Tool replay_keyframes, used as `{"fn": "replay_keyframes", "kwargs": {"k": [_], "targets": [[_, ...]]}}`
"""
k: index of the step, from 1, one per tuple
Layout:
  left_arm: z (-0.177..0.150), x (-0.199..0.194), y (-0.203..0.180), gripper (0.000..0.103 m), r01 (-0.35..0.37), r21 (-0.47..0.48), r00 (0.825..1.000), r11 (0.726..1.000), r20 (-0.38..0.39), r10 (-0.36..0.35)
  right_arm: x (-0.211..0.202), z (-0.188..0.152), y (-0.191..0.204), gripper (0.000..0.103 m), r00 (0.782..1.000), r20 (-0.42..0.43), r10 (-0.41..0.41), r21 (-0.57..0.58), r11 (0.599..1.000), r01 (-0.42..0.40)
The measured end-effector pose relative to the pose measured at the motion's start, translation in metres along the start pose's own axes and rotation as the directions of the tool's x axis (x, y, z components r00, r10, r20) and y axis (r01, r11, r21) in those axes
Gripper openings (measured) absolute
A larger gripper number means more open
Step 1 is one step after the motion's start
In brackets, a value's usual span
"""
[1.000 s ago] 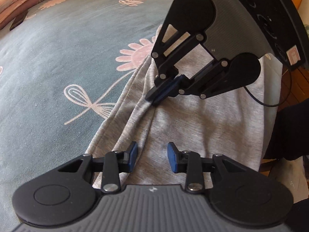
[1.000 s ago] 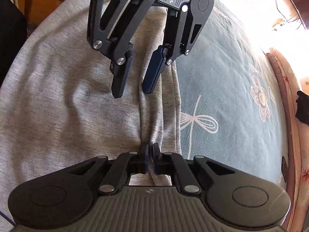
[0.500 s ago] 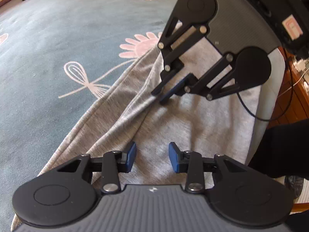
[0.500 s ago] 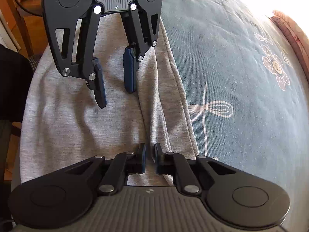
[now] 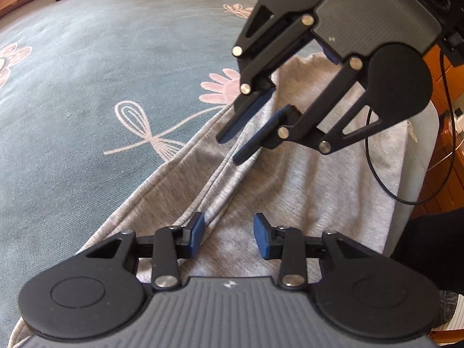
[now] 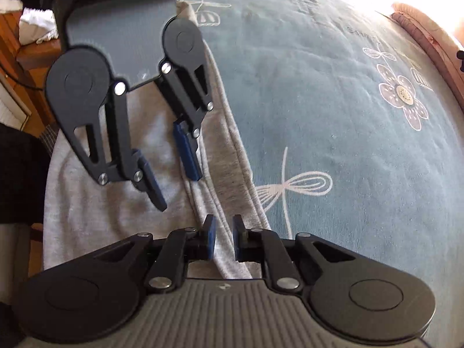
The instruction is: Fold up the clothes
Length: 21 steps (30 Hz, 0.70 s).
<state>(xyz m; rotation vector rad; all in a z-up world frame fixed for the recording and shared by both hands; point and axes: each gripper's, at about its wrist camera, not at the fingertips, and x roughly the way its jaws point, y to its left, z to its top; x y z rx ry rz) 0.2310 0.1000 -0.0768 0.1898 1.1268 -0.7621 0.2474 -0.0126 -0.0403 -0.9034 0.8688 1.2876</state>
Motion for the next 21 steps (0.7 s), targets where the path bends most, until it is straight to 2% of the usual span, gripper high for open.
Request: {"fn": "replay_keyframes", "kwargs": {"k": [2, 6, 8, 11, 16, 17, 18, 21], "targets": [[0.000, -0.002, 0.001, 0.036, -0.015, -0.004, 1.000, 1.000, 0.005, 0.015, 0.006, 0.004, -0.005, 0.022, 1.000, 0.000, 0.024, -0.005, 1.000, -0.024], [-0.002, -0.012, 0.003, 0.037, -0.054, 0.019, 0.998, 0.998, 0.026, 0.053, 0.031, 0.006, -0.008, 0.025, 0.992, -0.037, 0.118, 0.003, 0.993, -0.118], [-0.005, -0.016, 0.005, 0.037, -0.063, 0.021, 0.998, 0.998, 0.024, 0.063, 0.036, 0.007, -0.016, 0.025, 0.988, -0.035, 0.148, 0.066, 0.987, -0.146], [-0.013, -0.014, 0.007, 0.036, -0.054, 0.022, 0.999, 0.998, -0.002, 0.054, 0.037, 0.007, -0.036, 0.026, 0.975, -0.003, 0.221, 0.197, 0.956, -0.216], [-0.020, -0.013, 0.004, 0.037, -0.047, 0.053, 0.998, 0.998, -0.035, 0.048, 0.044, 0.006, -0.051, 0.027, 0.958, -0.004, 0.287, 0.284, 0.919, -0.274], [-0.021, -0.012, 0.004, 0.037, -0.047, 0.058, 0.998, 0.997, -0.041, 0.050, 0.045, 0.005, -0.052, 0.026, 0.955, -0.005, 0.297, 0.300, 0.911, -0.282], [-0.021, -0.013, 0.004, 0.037, -0.048, 0.060, 0.998, 0.997, -0.041, 0.051, 0.046, 0.005, -0.052, 0.020, 0.957, -0.009, 0.291, 0.294, 0.915, -0.275], [-0.019, -0.025, -0.004, 0.038, -0.065, 0.057, 0.998, 0.996, -0.014, 0.066, 0.039, 0.011, -0.037, 0.003, 0.978, -0.033, 0.207, 0.176, 0.964, -0.198]]}}
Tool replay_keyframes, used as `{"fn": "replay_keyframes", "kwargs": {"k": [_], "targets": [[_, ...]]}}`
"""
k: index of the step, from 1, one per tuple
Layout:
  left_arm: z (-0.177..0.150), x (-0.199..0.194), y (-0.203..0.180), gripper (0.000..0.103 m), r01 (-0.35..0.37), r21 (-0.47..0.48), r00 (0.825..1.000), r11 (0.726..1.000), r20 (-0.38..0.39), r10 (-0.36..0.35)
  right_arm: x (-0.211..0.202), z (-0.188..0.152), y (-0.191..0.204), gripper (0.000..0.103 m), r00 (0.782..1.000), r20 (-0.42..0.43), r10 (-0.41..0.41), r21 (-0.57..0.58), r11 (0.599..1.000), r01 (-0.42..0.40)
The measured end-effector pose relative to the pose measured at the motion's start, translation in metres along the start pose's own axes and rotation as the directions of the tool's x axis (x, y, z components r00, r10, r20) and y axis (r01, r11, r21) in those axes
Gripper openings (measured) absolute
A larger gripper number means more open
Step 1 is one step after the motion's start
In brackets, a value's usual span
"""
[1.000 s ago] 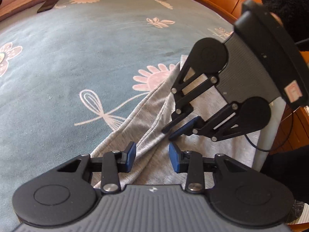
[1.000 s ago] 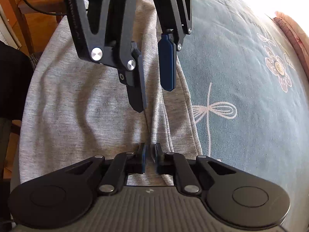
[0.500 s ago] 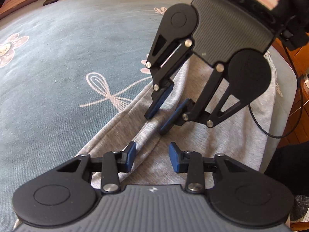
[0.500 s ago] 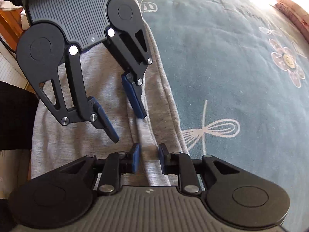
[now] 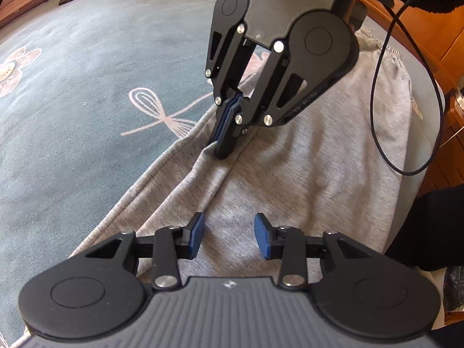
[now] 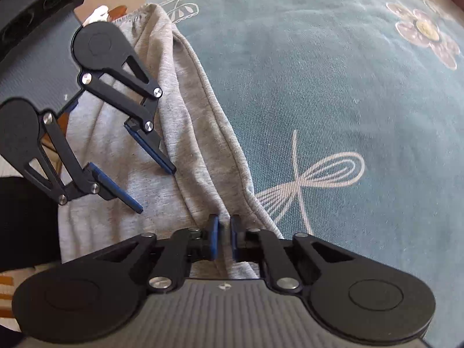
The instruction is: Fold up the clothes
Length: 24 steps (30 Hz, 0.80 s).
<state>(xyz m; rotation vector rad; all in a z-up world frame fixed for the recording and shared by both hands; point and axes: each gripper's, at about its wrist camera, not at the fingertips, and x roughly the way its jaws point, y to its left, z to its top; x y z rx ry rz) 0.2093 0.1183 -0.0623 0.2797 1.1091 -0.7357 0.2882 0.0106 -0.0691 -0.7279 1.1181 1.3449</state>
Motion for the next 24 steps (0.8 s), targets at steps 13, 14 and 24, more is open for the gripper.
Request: {"fn": "replay_keyframes", "kwargs": {"k": [13, 14, 24], "targets": [[0.016, -0.008, 0.069, 0.047, -0.191, -0.069, 0.981, 0.979, 0.019, 0.193, -0.019, 0.005, -0.009, 0.000, 0.966, 0.084, -0.243, 0.096, 0.967, 0.235], [0.017, -0.013, 0.070, 0.045, -0.219, -0.075, 0.974, 0.973, 0.036, 0.222, -0.022, 0.006, -0.011, 0.000, 0.967, 0.092, -0.239, 0.113, 0.967, 0.229], [-0.003, -0.028, 0.046, 0.049, 0.068, -0.152, 0.998, 0.986, 0.001, -0.069, -0.010, 0.000, 0.022, 0.009, 0.999, 0.035, -0.023, 0.020, 1.000, 0.023]]}}
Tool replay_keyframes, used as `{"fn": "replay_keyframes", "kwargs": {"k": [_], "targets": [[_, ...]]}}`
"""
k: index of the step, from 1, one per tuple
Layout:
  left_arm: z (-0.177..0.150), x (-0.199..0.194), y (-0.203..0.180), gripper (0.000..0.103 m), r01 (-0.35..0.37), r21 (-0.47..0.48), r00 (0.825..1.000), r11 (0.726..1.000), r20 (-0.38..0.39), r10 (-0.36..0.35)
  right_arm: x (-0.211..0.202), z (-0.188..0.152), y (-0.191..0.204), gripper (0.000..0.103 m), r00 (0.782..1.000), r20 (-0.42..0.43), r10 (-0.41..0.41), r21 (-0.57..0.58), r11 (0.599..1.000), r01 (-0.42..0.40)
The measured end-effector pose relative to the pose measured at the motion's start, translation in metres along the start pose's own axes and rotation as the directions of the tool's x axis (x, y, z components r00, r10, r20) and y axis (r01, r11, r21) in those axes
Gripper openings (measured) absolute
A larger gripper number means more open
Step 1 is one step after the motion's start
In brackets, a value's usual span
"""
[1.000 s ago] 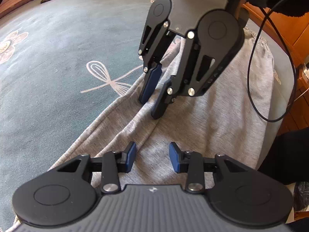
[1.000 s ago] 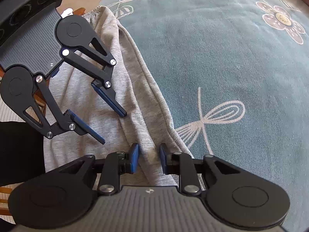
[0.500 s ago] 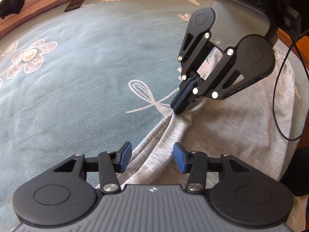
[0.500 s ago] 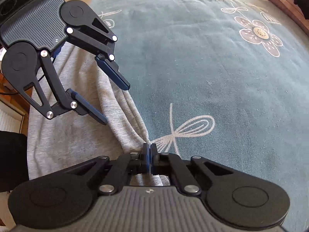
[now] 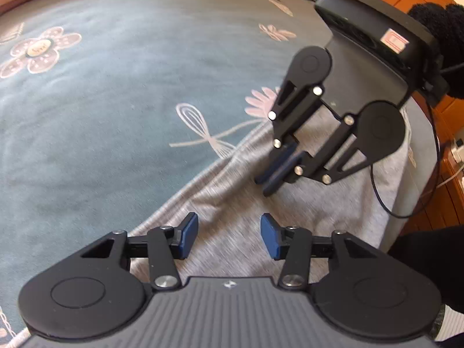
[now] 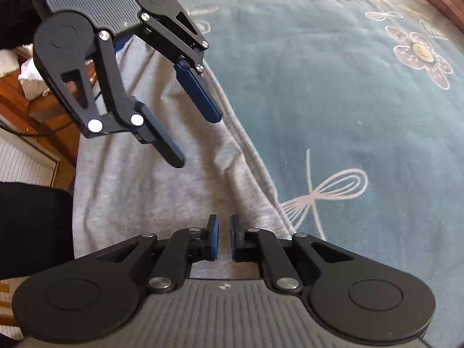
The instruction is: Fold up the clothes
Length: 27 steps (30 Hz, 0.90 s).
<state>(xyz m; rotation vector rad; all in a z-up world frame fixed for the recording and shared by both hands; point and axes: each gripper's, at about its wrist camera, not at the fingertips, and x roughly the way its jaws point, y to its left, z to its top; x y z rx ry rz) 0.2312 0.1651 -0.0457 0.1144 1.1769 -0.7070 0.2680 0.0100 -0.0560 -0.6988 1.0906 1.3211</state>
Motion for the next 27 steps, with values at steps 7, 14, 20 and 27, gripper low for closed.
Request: {"fn": "replay_keyframes", "kwargs": {"k": [7, 14, 20, 27], "targets": [[-0.007, -0.001, 0.036, 0.038, -0.221, -0.152, 0.971, 0.963, 0.060, 0.232, -0.003, 0.006, -0.027, 0.004, 0.986, 0.064, -0.155, 0.158, 0.977, 0.144], [-0.021, -0.044, 0.035, 0.043, -0.181, -0.190, 0.973, 0.965, 0.111, 0.204, -0.021, 0.015, -0.006, 0.021, 0.982, 0.141, -0.127, 0.188, 0.977, 0.100], [-0.042, -0.010, 0.040, 0.046, -0.184, -0.164, 0.983, 0.969, -0.005, 0.185, 0.016, 0.030, 0.024, 0.027, 0.995, 0.098, -0.035, 0.141, 0.990, 0.021], [-0.035, -0.032, 0.082, 0.041, -0.297, -0.294, 0.937, 0.908, 0.094, 0.337, 0.019, 0.038, 0.008, 0.026, 0.988, 0.096, -0.119, 0.237, 0.967, 0.093]]}}
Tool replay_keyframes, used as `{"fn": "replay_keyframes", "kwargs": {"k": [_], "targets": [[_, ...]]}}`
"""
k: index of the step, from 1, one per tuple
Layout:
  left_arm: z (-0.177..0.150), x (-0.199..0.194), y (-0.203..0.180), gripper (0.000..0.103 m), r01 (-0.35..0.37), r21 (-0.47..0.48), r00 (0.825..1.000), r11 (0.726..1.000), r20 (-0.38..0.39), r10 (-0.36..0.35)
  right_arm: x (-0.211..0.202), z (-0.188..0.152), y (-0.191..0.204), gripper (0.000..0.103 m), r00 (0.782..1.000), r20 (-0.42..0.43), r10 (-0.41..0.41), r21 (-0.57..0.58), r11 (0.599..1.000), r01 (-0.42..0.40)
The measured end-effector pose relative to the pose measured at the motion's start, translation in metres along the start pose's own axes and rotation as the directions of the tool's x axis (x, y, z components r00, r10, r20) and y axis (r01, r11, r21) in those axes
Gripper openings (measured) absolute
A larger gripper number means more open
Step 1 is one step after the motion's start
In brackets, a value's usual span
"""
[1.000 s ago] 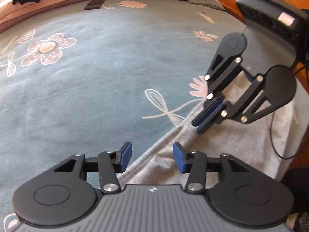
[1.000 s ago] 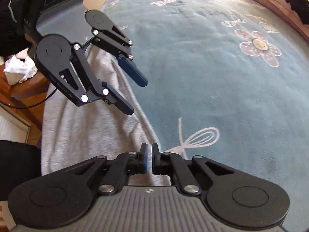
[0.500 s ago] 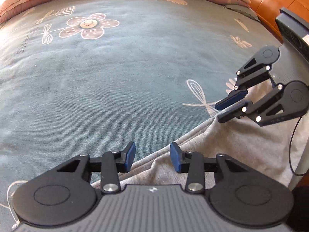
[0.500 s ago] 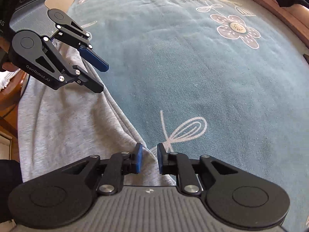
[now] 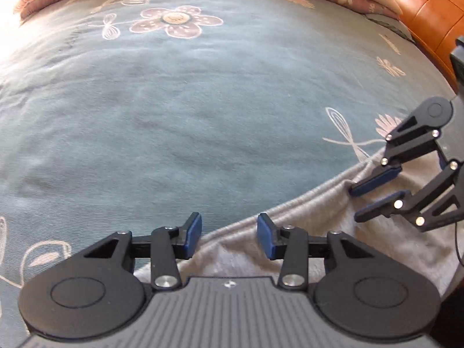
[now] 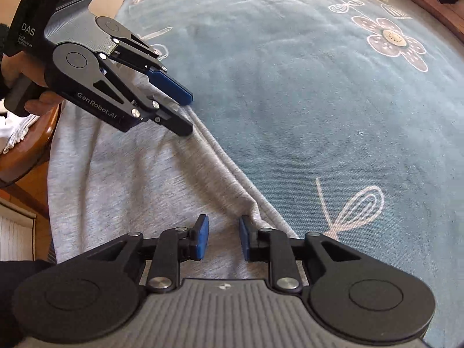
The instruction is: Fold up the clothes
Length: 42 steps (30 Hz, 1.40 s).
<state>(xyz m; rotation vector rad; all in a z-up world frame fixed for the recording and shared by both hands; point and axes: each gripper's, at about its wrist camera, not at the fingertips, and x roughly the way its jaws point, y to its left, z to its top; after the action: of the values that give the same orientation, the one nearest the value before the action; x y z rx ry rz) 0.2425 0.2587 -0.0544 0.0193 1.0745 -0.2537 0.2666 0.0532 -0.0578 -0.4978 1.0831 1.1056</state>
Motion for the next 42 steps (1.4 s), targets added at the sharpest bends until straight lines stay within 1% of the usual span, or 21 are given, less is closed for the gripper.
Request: {"fn": "replay_keyframes", "kwargs": {"k": [2, 5, 9, 12, 14, 15, 16, 19, 22, 24, 27, 30, 31, 32, 35, 36, 37, 38, 40, 41, 42], "targets": [[0.002, -0.012, 0.001, 0.042, 0.018, 0.032, 1.000, 0.999, 0.021, -0.019, -0.009, 0.003, 0.000, 0.027, 1.000, 0.026, -0.004, -0.023, 1.000, 0.004], [-0.002, -0.021, -0.006, 0.043, 0.030, 0.173, 0.999, 0.985, 0.012, -0.032, -0.012, 0.009, 0.001, 0.027, 0.999, 0.049, -0.003, -0.103, 0.995, 0.008], [-0.016, -0.016, -0.025, 0.042, 0.034, 0.414, 0.999, 0.910, -0.040, -0.019, 0.002, 0.020, 0.012, 0.027, 0.999, 0.043, 0.023, -0.266, 0.964, -0.011], [-0.018, -0.008, -0.029, 0.042, 0.054, 0.501, 0.998, 0.864, -0.062, -0.026, 0.013, 0.027, 0.019, 0.026, 0.999, 0.006, 0.039, -0.358, 0.933, -0.034], [-0.016, -0.005, -0.029, 0.041, 0.056, 0.534, 0.998, 0.843, -0.064, -0.026, 0.011, 0.026, 0.026, 0.020, 0.999, -0.015, 0.029, -0.422, 0.906, -0.033], [-0.014, -0.006, -0.029, 0.041, 0.062, 0.544, 0.998, 0.837, -0.061, -0.034, 0.011, 0.026, 0.028, 0.008, 0.999, -0.017, 0.031, -0.448, 0.893, -0.035], [-0.013, -0.007, -0.029, 0.041, 0.072, 0.553, 0.997, 0.830, -0.062, -0.045, 0.009, 0.027, 0.030, 0.002, 0.999, -0.017, 0.041, -0.462, 0.886, -0.045], [-0.010, -0.007, -0.031, 0.044, 0.111, 0.592, 0.994, 0.798, -0.085, -0.076, 0.002, 0.024, 0.038, 0.002, 0.999, -0.010, 0.034, -0.516, 0.856, -0.035], [-0.009, -0.001, -0.037, 0.045, 0.144, 0.662, 0.989, 0.735, -0.124, -0.082, -0.010, 0.020, 0.046, 0.001, 0.999, 0.021, 0.031, -0.555, 0.832, -0.014], [-0.009, 0.002, -0.041, 0.046, 0.180, 0.714, 0.983, 0.677, -0.158, -0.095, -0.017, 0.016, 0.050, 0.001, 0.999, 0.029, 0.031, -0.578, 0.816, -0.008], [-0.008, 0.009, -0.046, 0.045, 0.247, 0.752, 0.966, 0.612, -0.242, -0.092, -0.019, 0.011, 0.059, 0.001, 0.999, 0.042, 0.015, -0.631, 0.775, 0.015], [-0.008, 0.009, -0.049, 0.028, 0.274, 0.774, 0.957, 0.571, -0.277, -0.084, -0.021, 0.010, 0.063, 0.002, 0.999, 0.039, 0.019, -0.655, 0.756, 0.011], [-0.009, 0.009, -0.049, 0.017, 0.270, 0.780, 0.958, 0.565, -0.277, -0.074, -0.016, 0.013, 0.063, 0.002, 0.999, 0.038, 0.019, -0.657, 0.754, 0.011], [-0.010, 0.007, -0.049, 0.011, 0.264, 0.787, 0.959, 0.558, -0.275, -0.067, -0.017, 0.013, 0.062, 0.002, 0.999, 0.032, 0.020, -0.653, 0.757, 0.006], [-0.015, 0.002, -0.050, 0.009, 0.248, 0.798, 0.964, 0.549, -0.259, -0.060, -0.011, 0.014, 0.054, 0.022, 0.999, 0.054, 0.005, -0.620, 0.784, 0.030], [-0.017, 0.000, -0.051, 0.009, 0.242, 0.801, 0.966, 0.547, -0.252, -0.058, -0.008, 0.016, 0.050, 0.037, 0.999, 0.049, 0.010, -0.607, 0.794, 0.022], [-0.018, -0.002, -0.051, 0.009, 0.235, 0.805, 0.968, 0.545, -0.244, -0.056, -0.004, 0.019, 0.045, 0.044, 0.999, 0.039, 0.019, -0.589, 0.808, 0.007], [-0.020, -0.003, -0.052, 0.009, 0.226, 0.808, 0.970, 0.545, -0.236, -0.053, 0.001, 0.021, 0.042, 0.044, 0.999, 0.027, 0.026, -0.572, 0.820, -0.006], [-0.021, -0.004, -0.052, 0.009, 0.202, 0.809, 0.975, 0.552, -0.216, -0.041, 0.011, 0.024, 0.035, 0.038, 0.998, -0.025, 0.052, -0.540, 0.840, -0.057], [-0.022, -0.004, -0.052, 0.009, 0.188, 0.809, 0.978, 0.557, -0.205, -0.033, 0.015, 0.026, 0.032, 0.026, 0.996, -0.055, 0.068, -0.526, 0.846, -0.087], [-0.022, -0.006, -0.052, 0.009, 0.173, 0.810, 0.981, 0.561, -0.193, -0.024, 0.016, 0.026, 0.031, 0.002, 0.994, -0.072, 0.078, -0.521, 0.847, -0.105]]}}
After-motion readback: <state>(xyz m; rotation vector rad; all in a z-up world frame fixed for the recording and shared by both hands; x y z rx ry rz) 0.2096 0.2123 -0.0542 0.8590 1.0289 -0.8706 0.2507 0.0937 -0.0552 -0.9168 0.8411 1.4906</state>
